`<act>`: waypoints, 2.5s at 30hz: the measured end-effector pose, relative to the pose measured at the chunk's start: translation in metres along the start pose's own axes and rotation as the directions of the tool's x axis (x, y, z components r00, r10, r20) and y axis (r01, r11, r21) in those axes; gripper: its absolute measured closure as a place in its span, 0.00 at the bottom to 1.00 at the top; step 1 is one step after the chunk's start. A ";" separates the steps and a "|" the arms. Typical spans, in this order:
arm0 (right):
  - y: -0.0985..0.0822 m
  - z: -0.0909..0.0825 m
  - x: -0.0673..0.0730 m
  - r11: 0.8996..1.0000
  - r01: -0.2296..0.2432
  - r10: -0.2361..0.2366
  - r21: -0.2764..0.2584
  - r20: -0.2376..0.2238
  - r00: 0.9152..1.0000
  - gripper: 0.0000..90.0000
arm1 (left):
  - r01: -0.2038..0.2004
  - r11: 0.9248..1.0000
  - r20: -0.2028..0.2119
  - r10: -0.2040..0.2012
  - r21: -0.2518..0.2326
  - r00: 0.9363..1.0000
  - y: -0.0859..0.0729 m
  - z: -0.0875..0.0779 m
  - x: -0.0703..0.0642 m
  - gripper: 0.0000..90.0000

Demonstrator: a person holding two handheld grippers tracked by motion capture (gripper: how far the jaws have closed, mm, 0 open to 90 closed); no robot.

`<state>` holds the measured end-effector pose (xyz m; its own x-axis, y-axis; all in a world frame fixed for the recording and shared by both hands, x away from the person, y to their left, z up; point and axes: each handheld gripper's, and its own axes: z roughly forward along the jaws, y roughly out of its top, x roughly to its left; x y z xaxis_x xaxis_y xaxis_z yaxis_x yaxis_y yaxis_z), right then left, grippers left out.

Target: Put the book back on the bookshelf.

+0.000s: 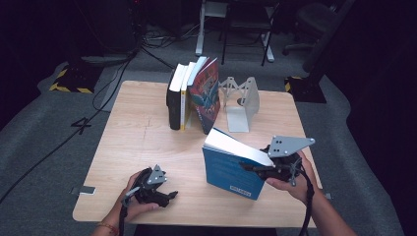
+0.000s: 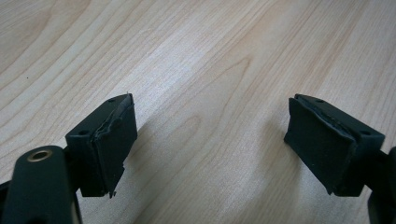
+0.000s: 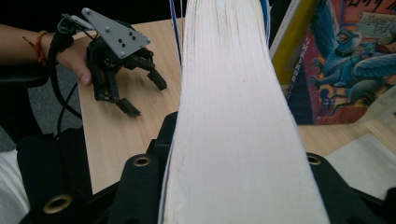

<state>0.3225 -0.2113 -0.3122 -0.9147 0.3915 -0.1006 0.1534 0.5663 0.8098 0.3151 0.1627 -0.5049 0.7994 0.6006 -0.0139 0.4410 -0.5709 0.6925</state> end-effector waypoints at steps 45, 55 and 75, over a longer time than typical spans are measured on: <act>0.008 -0.019 -0.095 0.982 -0.185 0.183 -0.030 0.362 0.914 0.67 | 0.004 1.000 0.000 -0.004 0.000 1.000 0.000 0.000 0.000 0.18; 0.018 -0.011 -0.114 0.977 -0.198 0.210 -0.073 0.401 0.891 0.67 | 0.003 1.000 0.002 -0.003 0.000 1.000 0.001 0.000 0.000 0.18; 0.035 0.038 -0.158 0.954 -0.266 0.301 -0.141 0.417 0.858 0.67 | 0.002 1.000 0.002 -0.002 0.000 1.000 0.001 0.001 0.000 0.18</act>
<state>0.4862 -0.2253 -0.2897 -0.5822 0.8087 -0.0837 0.3368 0.3336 0.8805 0.3156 0.1621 -0.5049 0.7991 0.6009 -0.0167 0.4427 -0.5694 0.6926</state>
